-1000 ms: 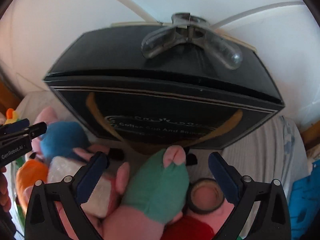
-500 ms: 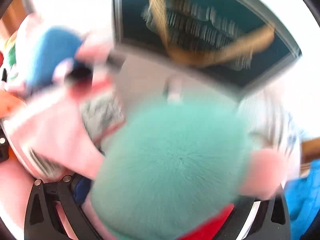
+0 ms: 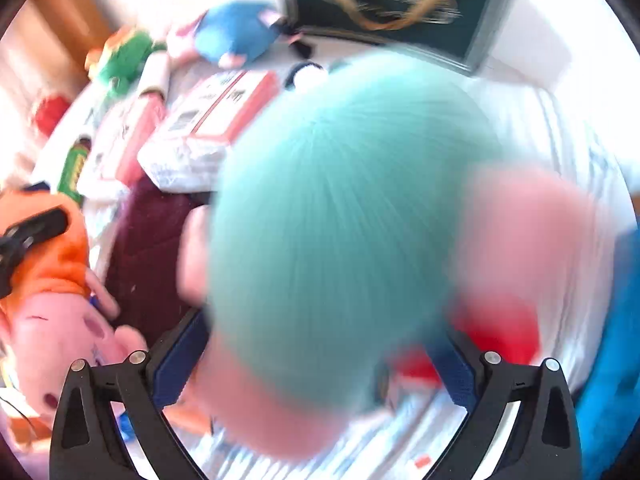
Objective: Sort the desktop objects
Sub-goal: 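Grasp the orange-dressed pink pig plush with both tools together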
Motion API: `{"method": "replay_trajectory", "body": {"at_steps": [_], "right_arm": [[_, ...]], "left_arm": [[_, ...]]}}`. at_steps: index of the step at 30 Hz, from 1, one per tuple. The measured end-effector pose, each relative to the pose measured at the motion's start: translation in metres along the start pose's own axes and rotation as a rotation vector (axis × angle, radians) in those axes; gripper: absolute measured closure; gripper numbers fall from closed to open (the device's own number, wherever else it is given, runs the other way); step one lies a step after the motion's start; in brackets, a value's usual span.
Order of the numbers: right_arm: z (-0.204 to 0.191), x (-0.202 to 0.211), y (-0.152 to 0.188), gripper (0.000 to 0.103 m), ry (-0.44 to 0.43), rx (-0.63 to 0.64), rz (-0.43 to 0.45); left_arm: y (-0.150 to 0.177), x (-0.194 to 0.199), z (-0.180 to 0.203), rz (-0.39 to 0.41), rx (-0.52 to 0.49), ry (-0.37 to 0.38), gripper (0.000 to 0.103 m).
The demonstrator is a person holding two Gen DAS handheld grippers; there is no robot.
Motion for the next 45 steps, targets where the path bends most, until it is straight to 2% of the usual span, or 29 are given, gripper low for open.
{"method": "replay_trajectory", "body": {"at_steps": [4,7,9,14,17,20,23,27,28,30,32,33,35,38,41,42,43,45], "right_arm": [[0.02,0.039,0.021,0.0,0.001,-0.08,0.081],[0.023,0.061,0.04,0.0,-0.043,-0.118,0.114],[0.02,0.07,0.051,0.0,-0.059,-0.145,0.128],[-0.016,0.093,0.036,0.0,-0.104,-0.147,0.17],[-0.03,0.095,0.026,0.0,-0.147,-0.133,0.186],[-0.059,0.078,0.025,0.0,-0.17,-0.119,0.188],[-0.091,0.057,0.029,0.0,-0.154,-0.071,0.142],[-0.131,0.026,0.03,0.0,-0.167,-0.017,0.094],[-0.136,0.015,0.028,0.005,-0.154,-0.008,0.077],[-0.133,-0.007,0.018,0.027,-0.108,-0.014,0.059],[-0.118,-0.011,0.008,0.026,-0.154,-0.102,0.061],[-0.11,-0.007,0.001,0.026,-0.149,-0.126,0.079],[-0.102,-0.001,-0.007,0.026,-0.119,-0.112,0.107],[-0.103,0.0,-0.013,0.022,-0.104,-0.087,0.104],[-0.107,-0.004,-0.014,0.012,-0.082,-0.056,0.102],[-0.109,-0.005,-0.013,0.004,-0.096,-0.052,0.102],[-0.112,-0.005,-0.012,0.0,-0.113,-0.049,0.102],[-0.117,-0.012,-0.013,0.0,-0.123,-0.041,0.096]], "left_arm": [[0.001,0.028,-0.011,0.073,-0.008,0.003,0.045],[0.013,0.037,-0.016,0.094,-0.016,-0.035,0.044],[0.018,0.043,-0.018,0.108,-0.01,-0.021,0.044],[0.035,0.047,-0.031,0.141,-0.014,-0.062,0.044],[0.048,0.035,-0.04,0.156,-0.037,-0.031,0.044],[0.061,0.016,-0.046,0.133,-0.042,0.005,0.044],[0.07,0.0,-0.05,0.109,-0.042,0.054,0.044],[0.075,-0.017,-0.05,0.077,-0.065,0.08,0.044],[0.075,-0.02,-0.05,0.074,-0.072,0.088,0.044],[0.073,-0.023,-0.05,0.071,-0.085,0.1,0.044],[0.069,-0.023,-0.051,0.085,-0.095,0.117,0.044],[0.066,-0.024,-0.051,0.093,-0.097,0.133,0.044],[0.06,-0.03,-0.047,0.098,-0.101,0.174,0.041],[0.05,-0.043,-0.036,0.087,-0.127,0.188,0.034],[0.043,-0.055,-0.024,0.072,-0.169,0.166,0.033],[0.042,-0.056,-0.022,0.075,-0.176,0.167,0.033],[0.04,-0.057,-0.02,0.08,-0.174,0.174,0.033],[0.037,-0.056,-0.019,0.094,-0.162,0.19,0.033]]}}
Point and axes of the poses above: each gripper's, at about its wrist camera, not at the fingertips, and x roughly against the way its jaws point, z to its right, y to its underside, the point moved 6 cm from there along -x, roughly the way its jaws point, and after that the axes turned 8 degrees about -x, right-handed, at the moved point
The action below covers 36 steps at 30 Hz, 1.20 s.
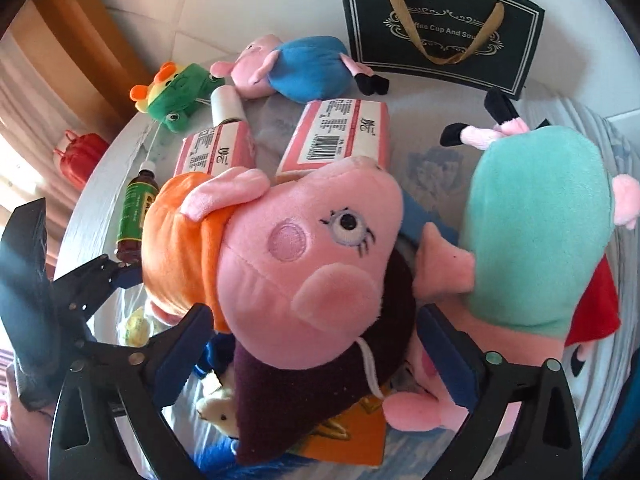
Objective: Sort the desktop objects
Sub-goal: 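Grasp the orange-dressed pink pig plush with both tools together, then carry the pig plush over the blue crate and open both tools to drop it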
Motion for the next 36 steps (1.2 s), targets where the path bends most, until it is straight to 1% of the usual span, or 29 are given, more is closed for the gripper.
{"method": "replay_trajectory", "body": {"at_steps": [1,2,3,4,5,6,7,10,14,19,23,29,33,36], "right_arm": [[-0.001,-0.003,0.0,0.001,0.003,0.004,0.004],[0.0,-0.007,0.0,0.007,0.014,0.007,0.016],[-0.001,-0.01,-0.001,0.031,0.021,0.011,0.019],[-0.003,-0.012,-0.001,0.032,-0.003,0.007,0.019],[-0.003,-0.011,-0.002,0.034,0.002,0.009,0.025],[-0.004,-0.011,-0.002,0.037,0.013,0.024,0.024],[-0.005,-0.009,-0.002,0.039,0.017,0.034,0.026],[-0.004,0.005,-0.002,0.039,0.017,0.053,0.054],[-0.002,0.035,-0.002,0.039,0.0,0.056,0.115],[0.001,0.083,-0.002,0.039,-0.015,0.06,0.205],[0.008,0.131,0.002,0.039,-0.017,0.064,0.287],[0.033,0.21,0.014,0.039,0.004,0.046,0.417],[0.062,0.264,0.03,0.039,0.046,0.016,0.498],[0.088,0.306,0.045,0.039,0.09,-0.012,0.565]], "left_arm": [[-0.002,0.0,0.0,0.009,0.006,0.006,0.033],[-0.004,0.001,0.0,0.018,0.009,0.007,0.033],[-0.006,0.001,0.001,0.027,0.007,0.011,0.033],[-0.008,0.001,0.003,0.035,-0.002,0.003,0.036],[-0.009,0.001,0.005,0.039,-0.016,-0.014,0.038],[-0.011,0.001,0.006,0.041,-0.024,-0.024,0.042],[-0.012,0.004,0.007,0.05,-0.02,-0.026,0.044],[-0.015,0.018,0.014,0.088,-0.026,-0.022,0.046],[-0.026,0.044,0.029,0.14,-0.057,-0.051,0.046],[-0.045,0.084,0.054,0.211,-0.088,-0.081,0.046],[-0.061,0.118,0.081,0.276,-0.115,-0.102,0.046],[-0.09,0.168,0.139,0.379,-0.173,-0.108,0.046],[-0.108,0.192,0.193,0.446,-0.226,-0.085,0.046],[-0.125,0.209,0.235,0.497,-0.269,-0.054,0.046]]}}
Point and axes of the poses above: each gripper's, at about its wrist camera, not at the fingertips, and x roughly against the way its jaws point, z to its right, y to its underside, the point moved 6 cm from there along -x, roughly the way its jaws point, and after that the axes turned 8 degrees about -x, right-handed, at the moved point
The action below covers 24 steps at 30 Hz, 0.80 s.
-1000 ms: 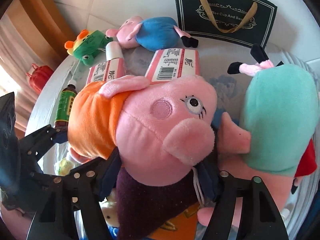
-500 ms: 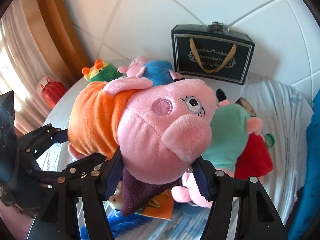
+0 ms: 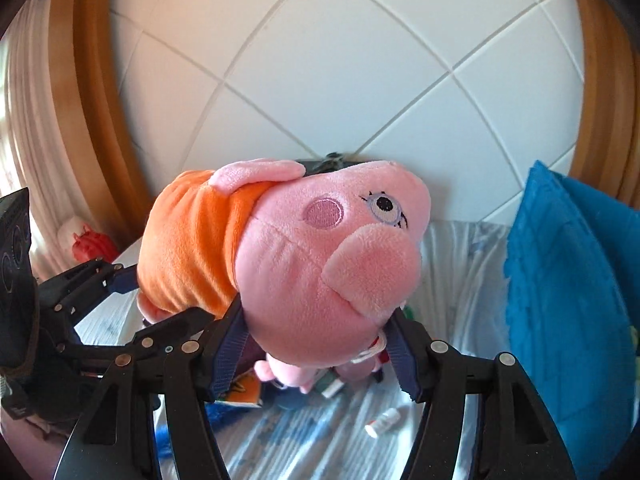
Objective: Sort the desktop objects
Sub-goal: 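Carry the pig plush over the blue crate and open both tools to drop it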
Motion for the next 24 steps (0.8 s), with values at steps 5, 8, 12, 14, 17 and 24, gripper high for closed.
{"method": "replay_trajectory", "body": {"at_steps": [5,8,12,14,17,24], "right_arm": [[0.064,0.069,-0.013,0.039,0.089,-0.052,0.094],[0.107,0.104,-0.015,0.039,0.142,-0.097,0.137],[0.176,0.151,-0.013,0.039,0.21,-0.169,0.18],[0.208,0.169,-0.007,0.039,0.246,-0.204,0.19],[0.253,0.188,0.005,0.039,0.295,-0.254,0.196],[0.342,0.211,0.036,0.039,0.338,-0.374,0.164]], "left_arm": [[-0.058,0.003,0.074,0.08,-0.071,0.077,0.046],[-0.088,-0.001,0.124,0.11,-0.106,0.133,0.046],[-0.123,-0.011,0.197,0.126,-0.155,0.204,0.046],[-0.136,-0.02,0.233,0.119,-0.181,0.237,0.046],[-0.149,-0.037,0.283,0.087,-0.214,0.278,0.046],[-0.16,-0.079,0.373,-0.072,-0.226,0.36,0.046]]}}
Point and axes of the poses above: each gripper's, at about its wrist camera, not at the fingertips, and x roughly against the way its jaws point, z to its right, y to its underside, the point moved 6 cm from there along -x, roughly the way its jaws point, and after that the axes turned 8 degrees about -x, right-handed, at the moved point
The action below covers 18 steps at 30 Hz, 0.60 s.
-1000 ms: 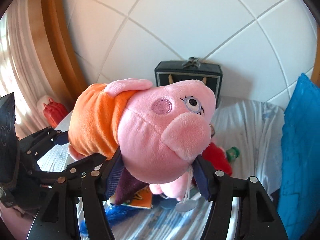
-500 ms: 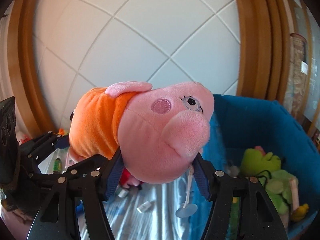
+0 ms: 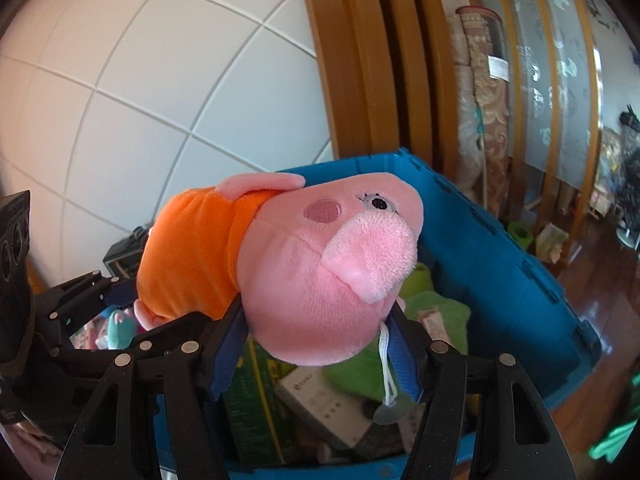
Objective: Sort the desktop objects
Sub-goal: 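Carry the pig plush over the blue crate and open both tools to drop it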
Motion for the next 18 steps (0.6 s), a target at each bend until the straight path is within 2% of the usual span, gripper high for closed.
{"method": "replay_trajectory", "body": {"at_steps": [3,5,8,9,13,14,18], "right_arm": [[0.038,-0.008,0.004,0.037,0.054,-0.038,-0.033],[0.058,-0.011,0.007,0.036,0.1,-0.039,-0.047],[0.07,-0.012,0.013,0.036,0.123,-0.054,-0.066],[0.074,-0.013,0.013,0.034,0.139,-0.054,-0.071],[0.078,-0.007,0.014,0.004,0.168,-0.046,-0.057],[0.078,-0.003,0.014,0.001,0.172,-0.047,-0.046],[0.08,0.005,0.009,0.0,0.161,-0.04,-0.013]], "left_arm": [[0.002,-0.027,0.014,-0.106,0.035,0.041,0.045],[0.003,-0.037,0.022,-0.14,0.022,0.024,0.045],[0.004,-0.047,0.034,-0.17,-0.002,0.0,0.045],[0.002,-0.051,0.038,-0.174,0.0,-0.005,0.045],[0.005,-0.041,0.042,-0.146,0.016,-0.02,0.045],[0.006,-0.037,0.042,-0.132,0.017,-0.031,0.045],[0.009,-0.015,0.038,-0.067,0.035,-0.076,0.045]]}}
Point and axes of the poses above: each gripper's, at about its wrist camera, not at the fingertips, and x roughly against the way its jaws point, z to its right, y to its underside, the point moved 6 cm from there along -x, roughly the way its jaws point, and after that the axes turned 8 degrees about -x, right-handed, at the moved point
